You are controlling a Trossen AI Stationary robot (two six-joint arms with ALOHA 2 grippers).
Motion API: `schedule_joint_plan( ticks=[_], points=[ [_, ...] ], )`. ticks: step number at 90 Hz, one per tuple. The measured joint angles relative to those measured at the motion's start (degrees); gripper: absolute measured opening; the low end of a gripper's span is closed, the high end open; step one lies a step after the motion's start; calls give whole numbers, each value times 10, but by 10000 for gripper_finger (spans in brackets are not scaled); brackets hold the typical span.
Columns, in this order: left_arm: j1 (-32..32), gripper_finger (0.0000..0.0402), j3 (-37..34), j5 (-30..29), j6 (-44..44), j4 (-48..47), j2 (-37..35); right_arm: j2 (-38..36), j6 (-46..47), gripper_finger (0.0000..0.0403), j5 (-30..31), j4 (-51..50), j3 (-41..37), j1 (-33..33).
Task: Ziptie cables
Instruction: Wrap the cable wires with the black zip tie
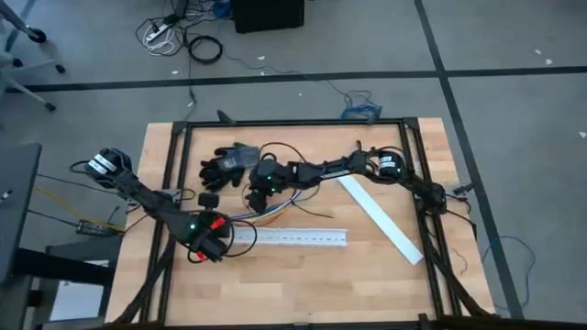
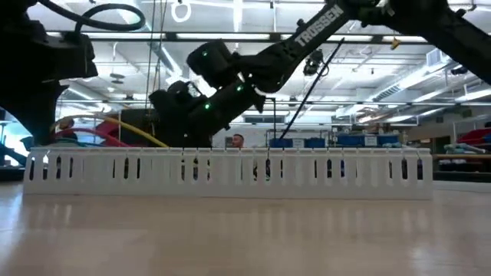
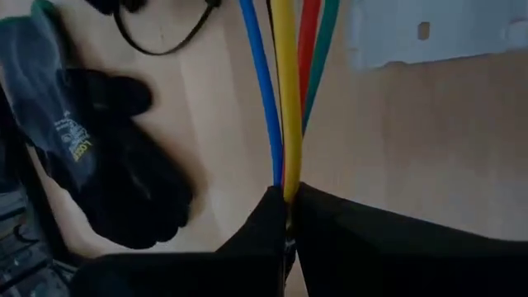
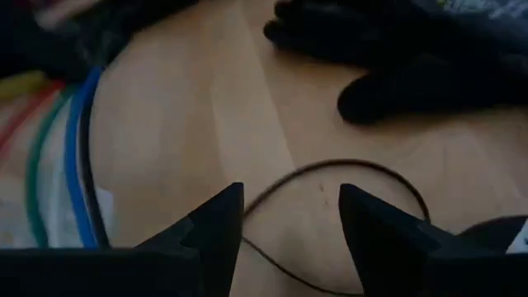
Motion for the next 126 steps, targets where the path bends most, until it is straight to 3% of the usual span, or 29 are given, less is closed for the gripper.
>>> schedule_joint_plan(
  ticks=[14, 23, 46, 61, 78, 101, 126],
  points=[
    [0, 0, 0, 11, -2, 2, 0, 2, -89, 196, 21, 4, 2, 3],
    [0, 0, 0, 12, -2, 2, 0, -2, -188, 196, -3, 4, 2, 3],
    [0, 0, 0, 15, -2, 2, 0, -7, -355, 193, -21, -96, 77, 0],
    [0, 0, 0, 15, -6, 3, 0, -7, -363, 194, -51, -192, 131, -25],
    [0, 0, 0, 15, -15, 3, 0, -7, -366, 191, -92, -229, 150, -55],
    [1, 0, 0, 10, -14, 3, 0, -8, -372, 192, -91, -231, 144, -60],
    [1, 0, 0, 9, -19, 8, 0, 46, -374, 189, -70, -256, 148, -36]
  ],
)
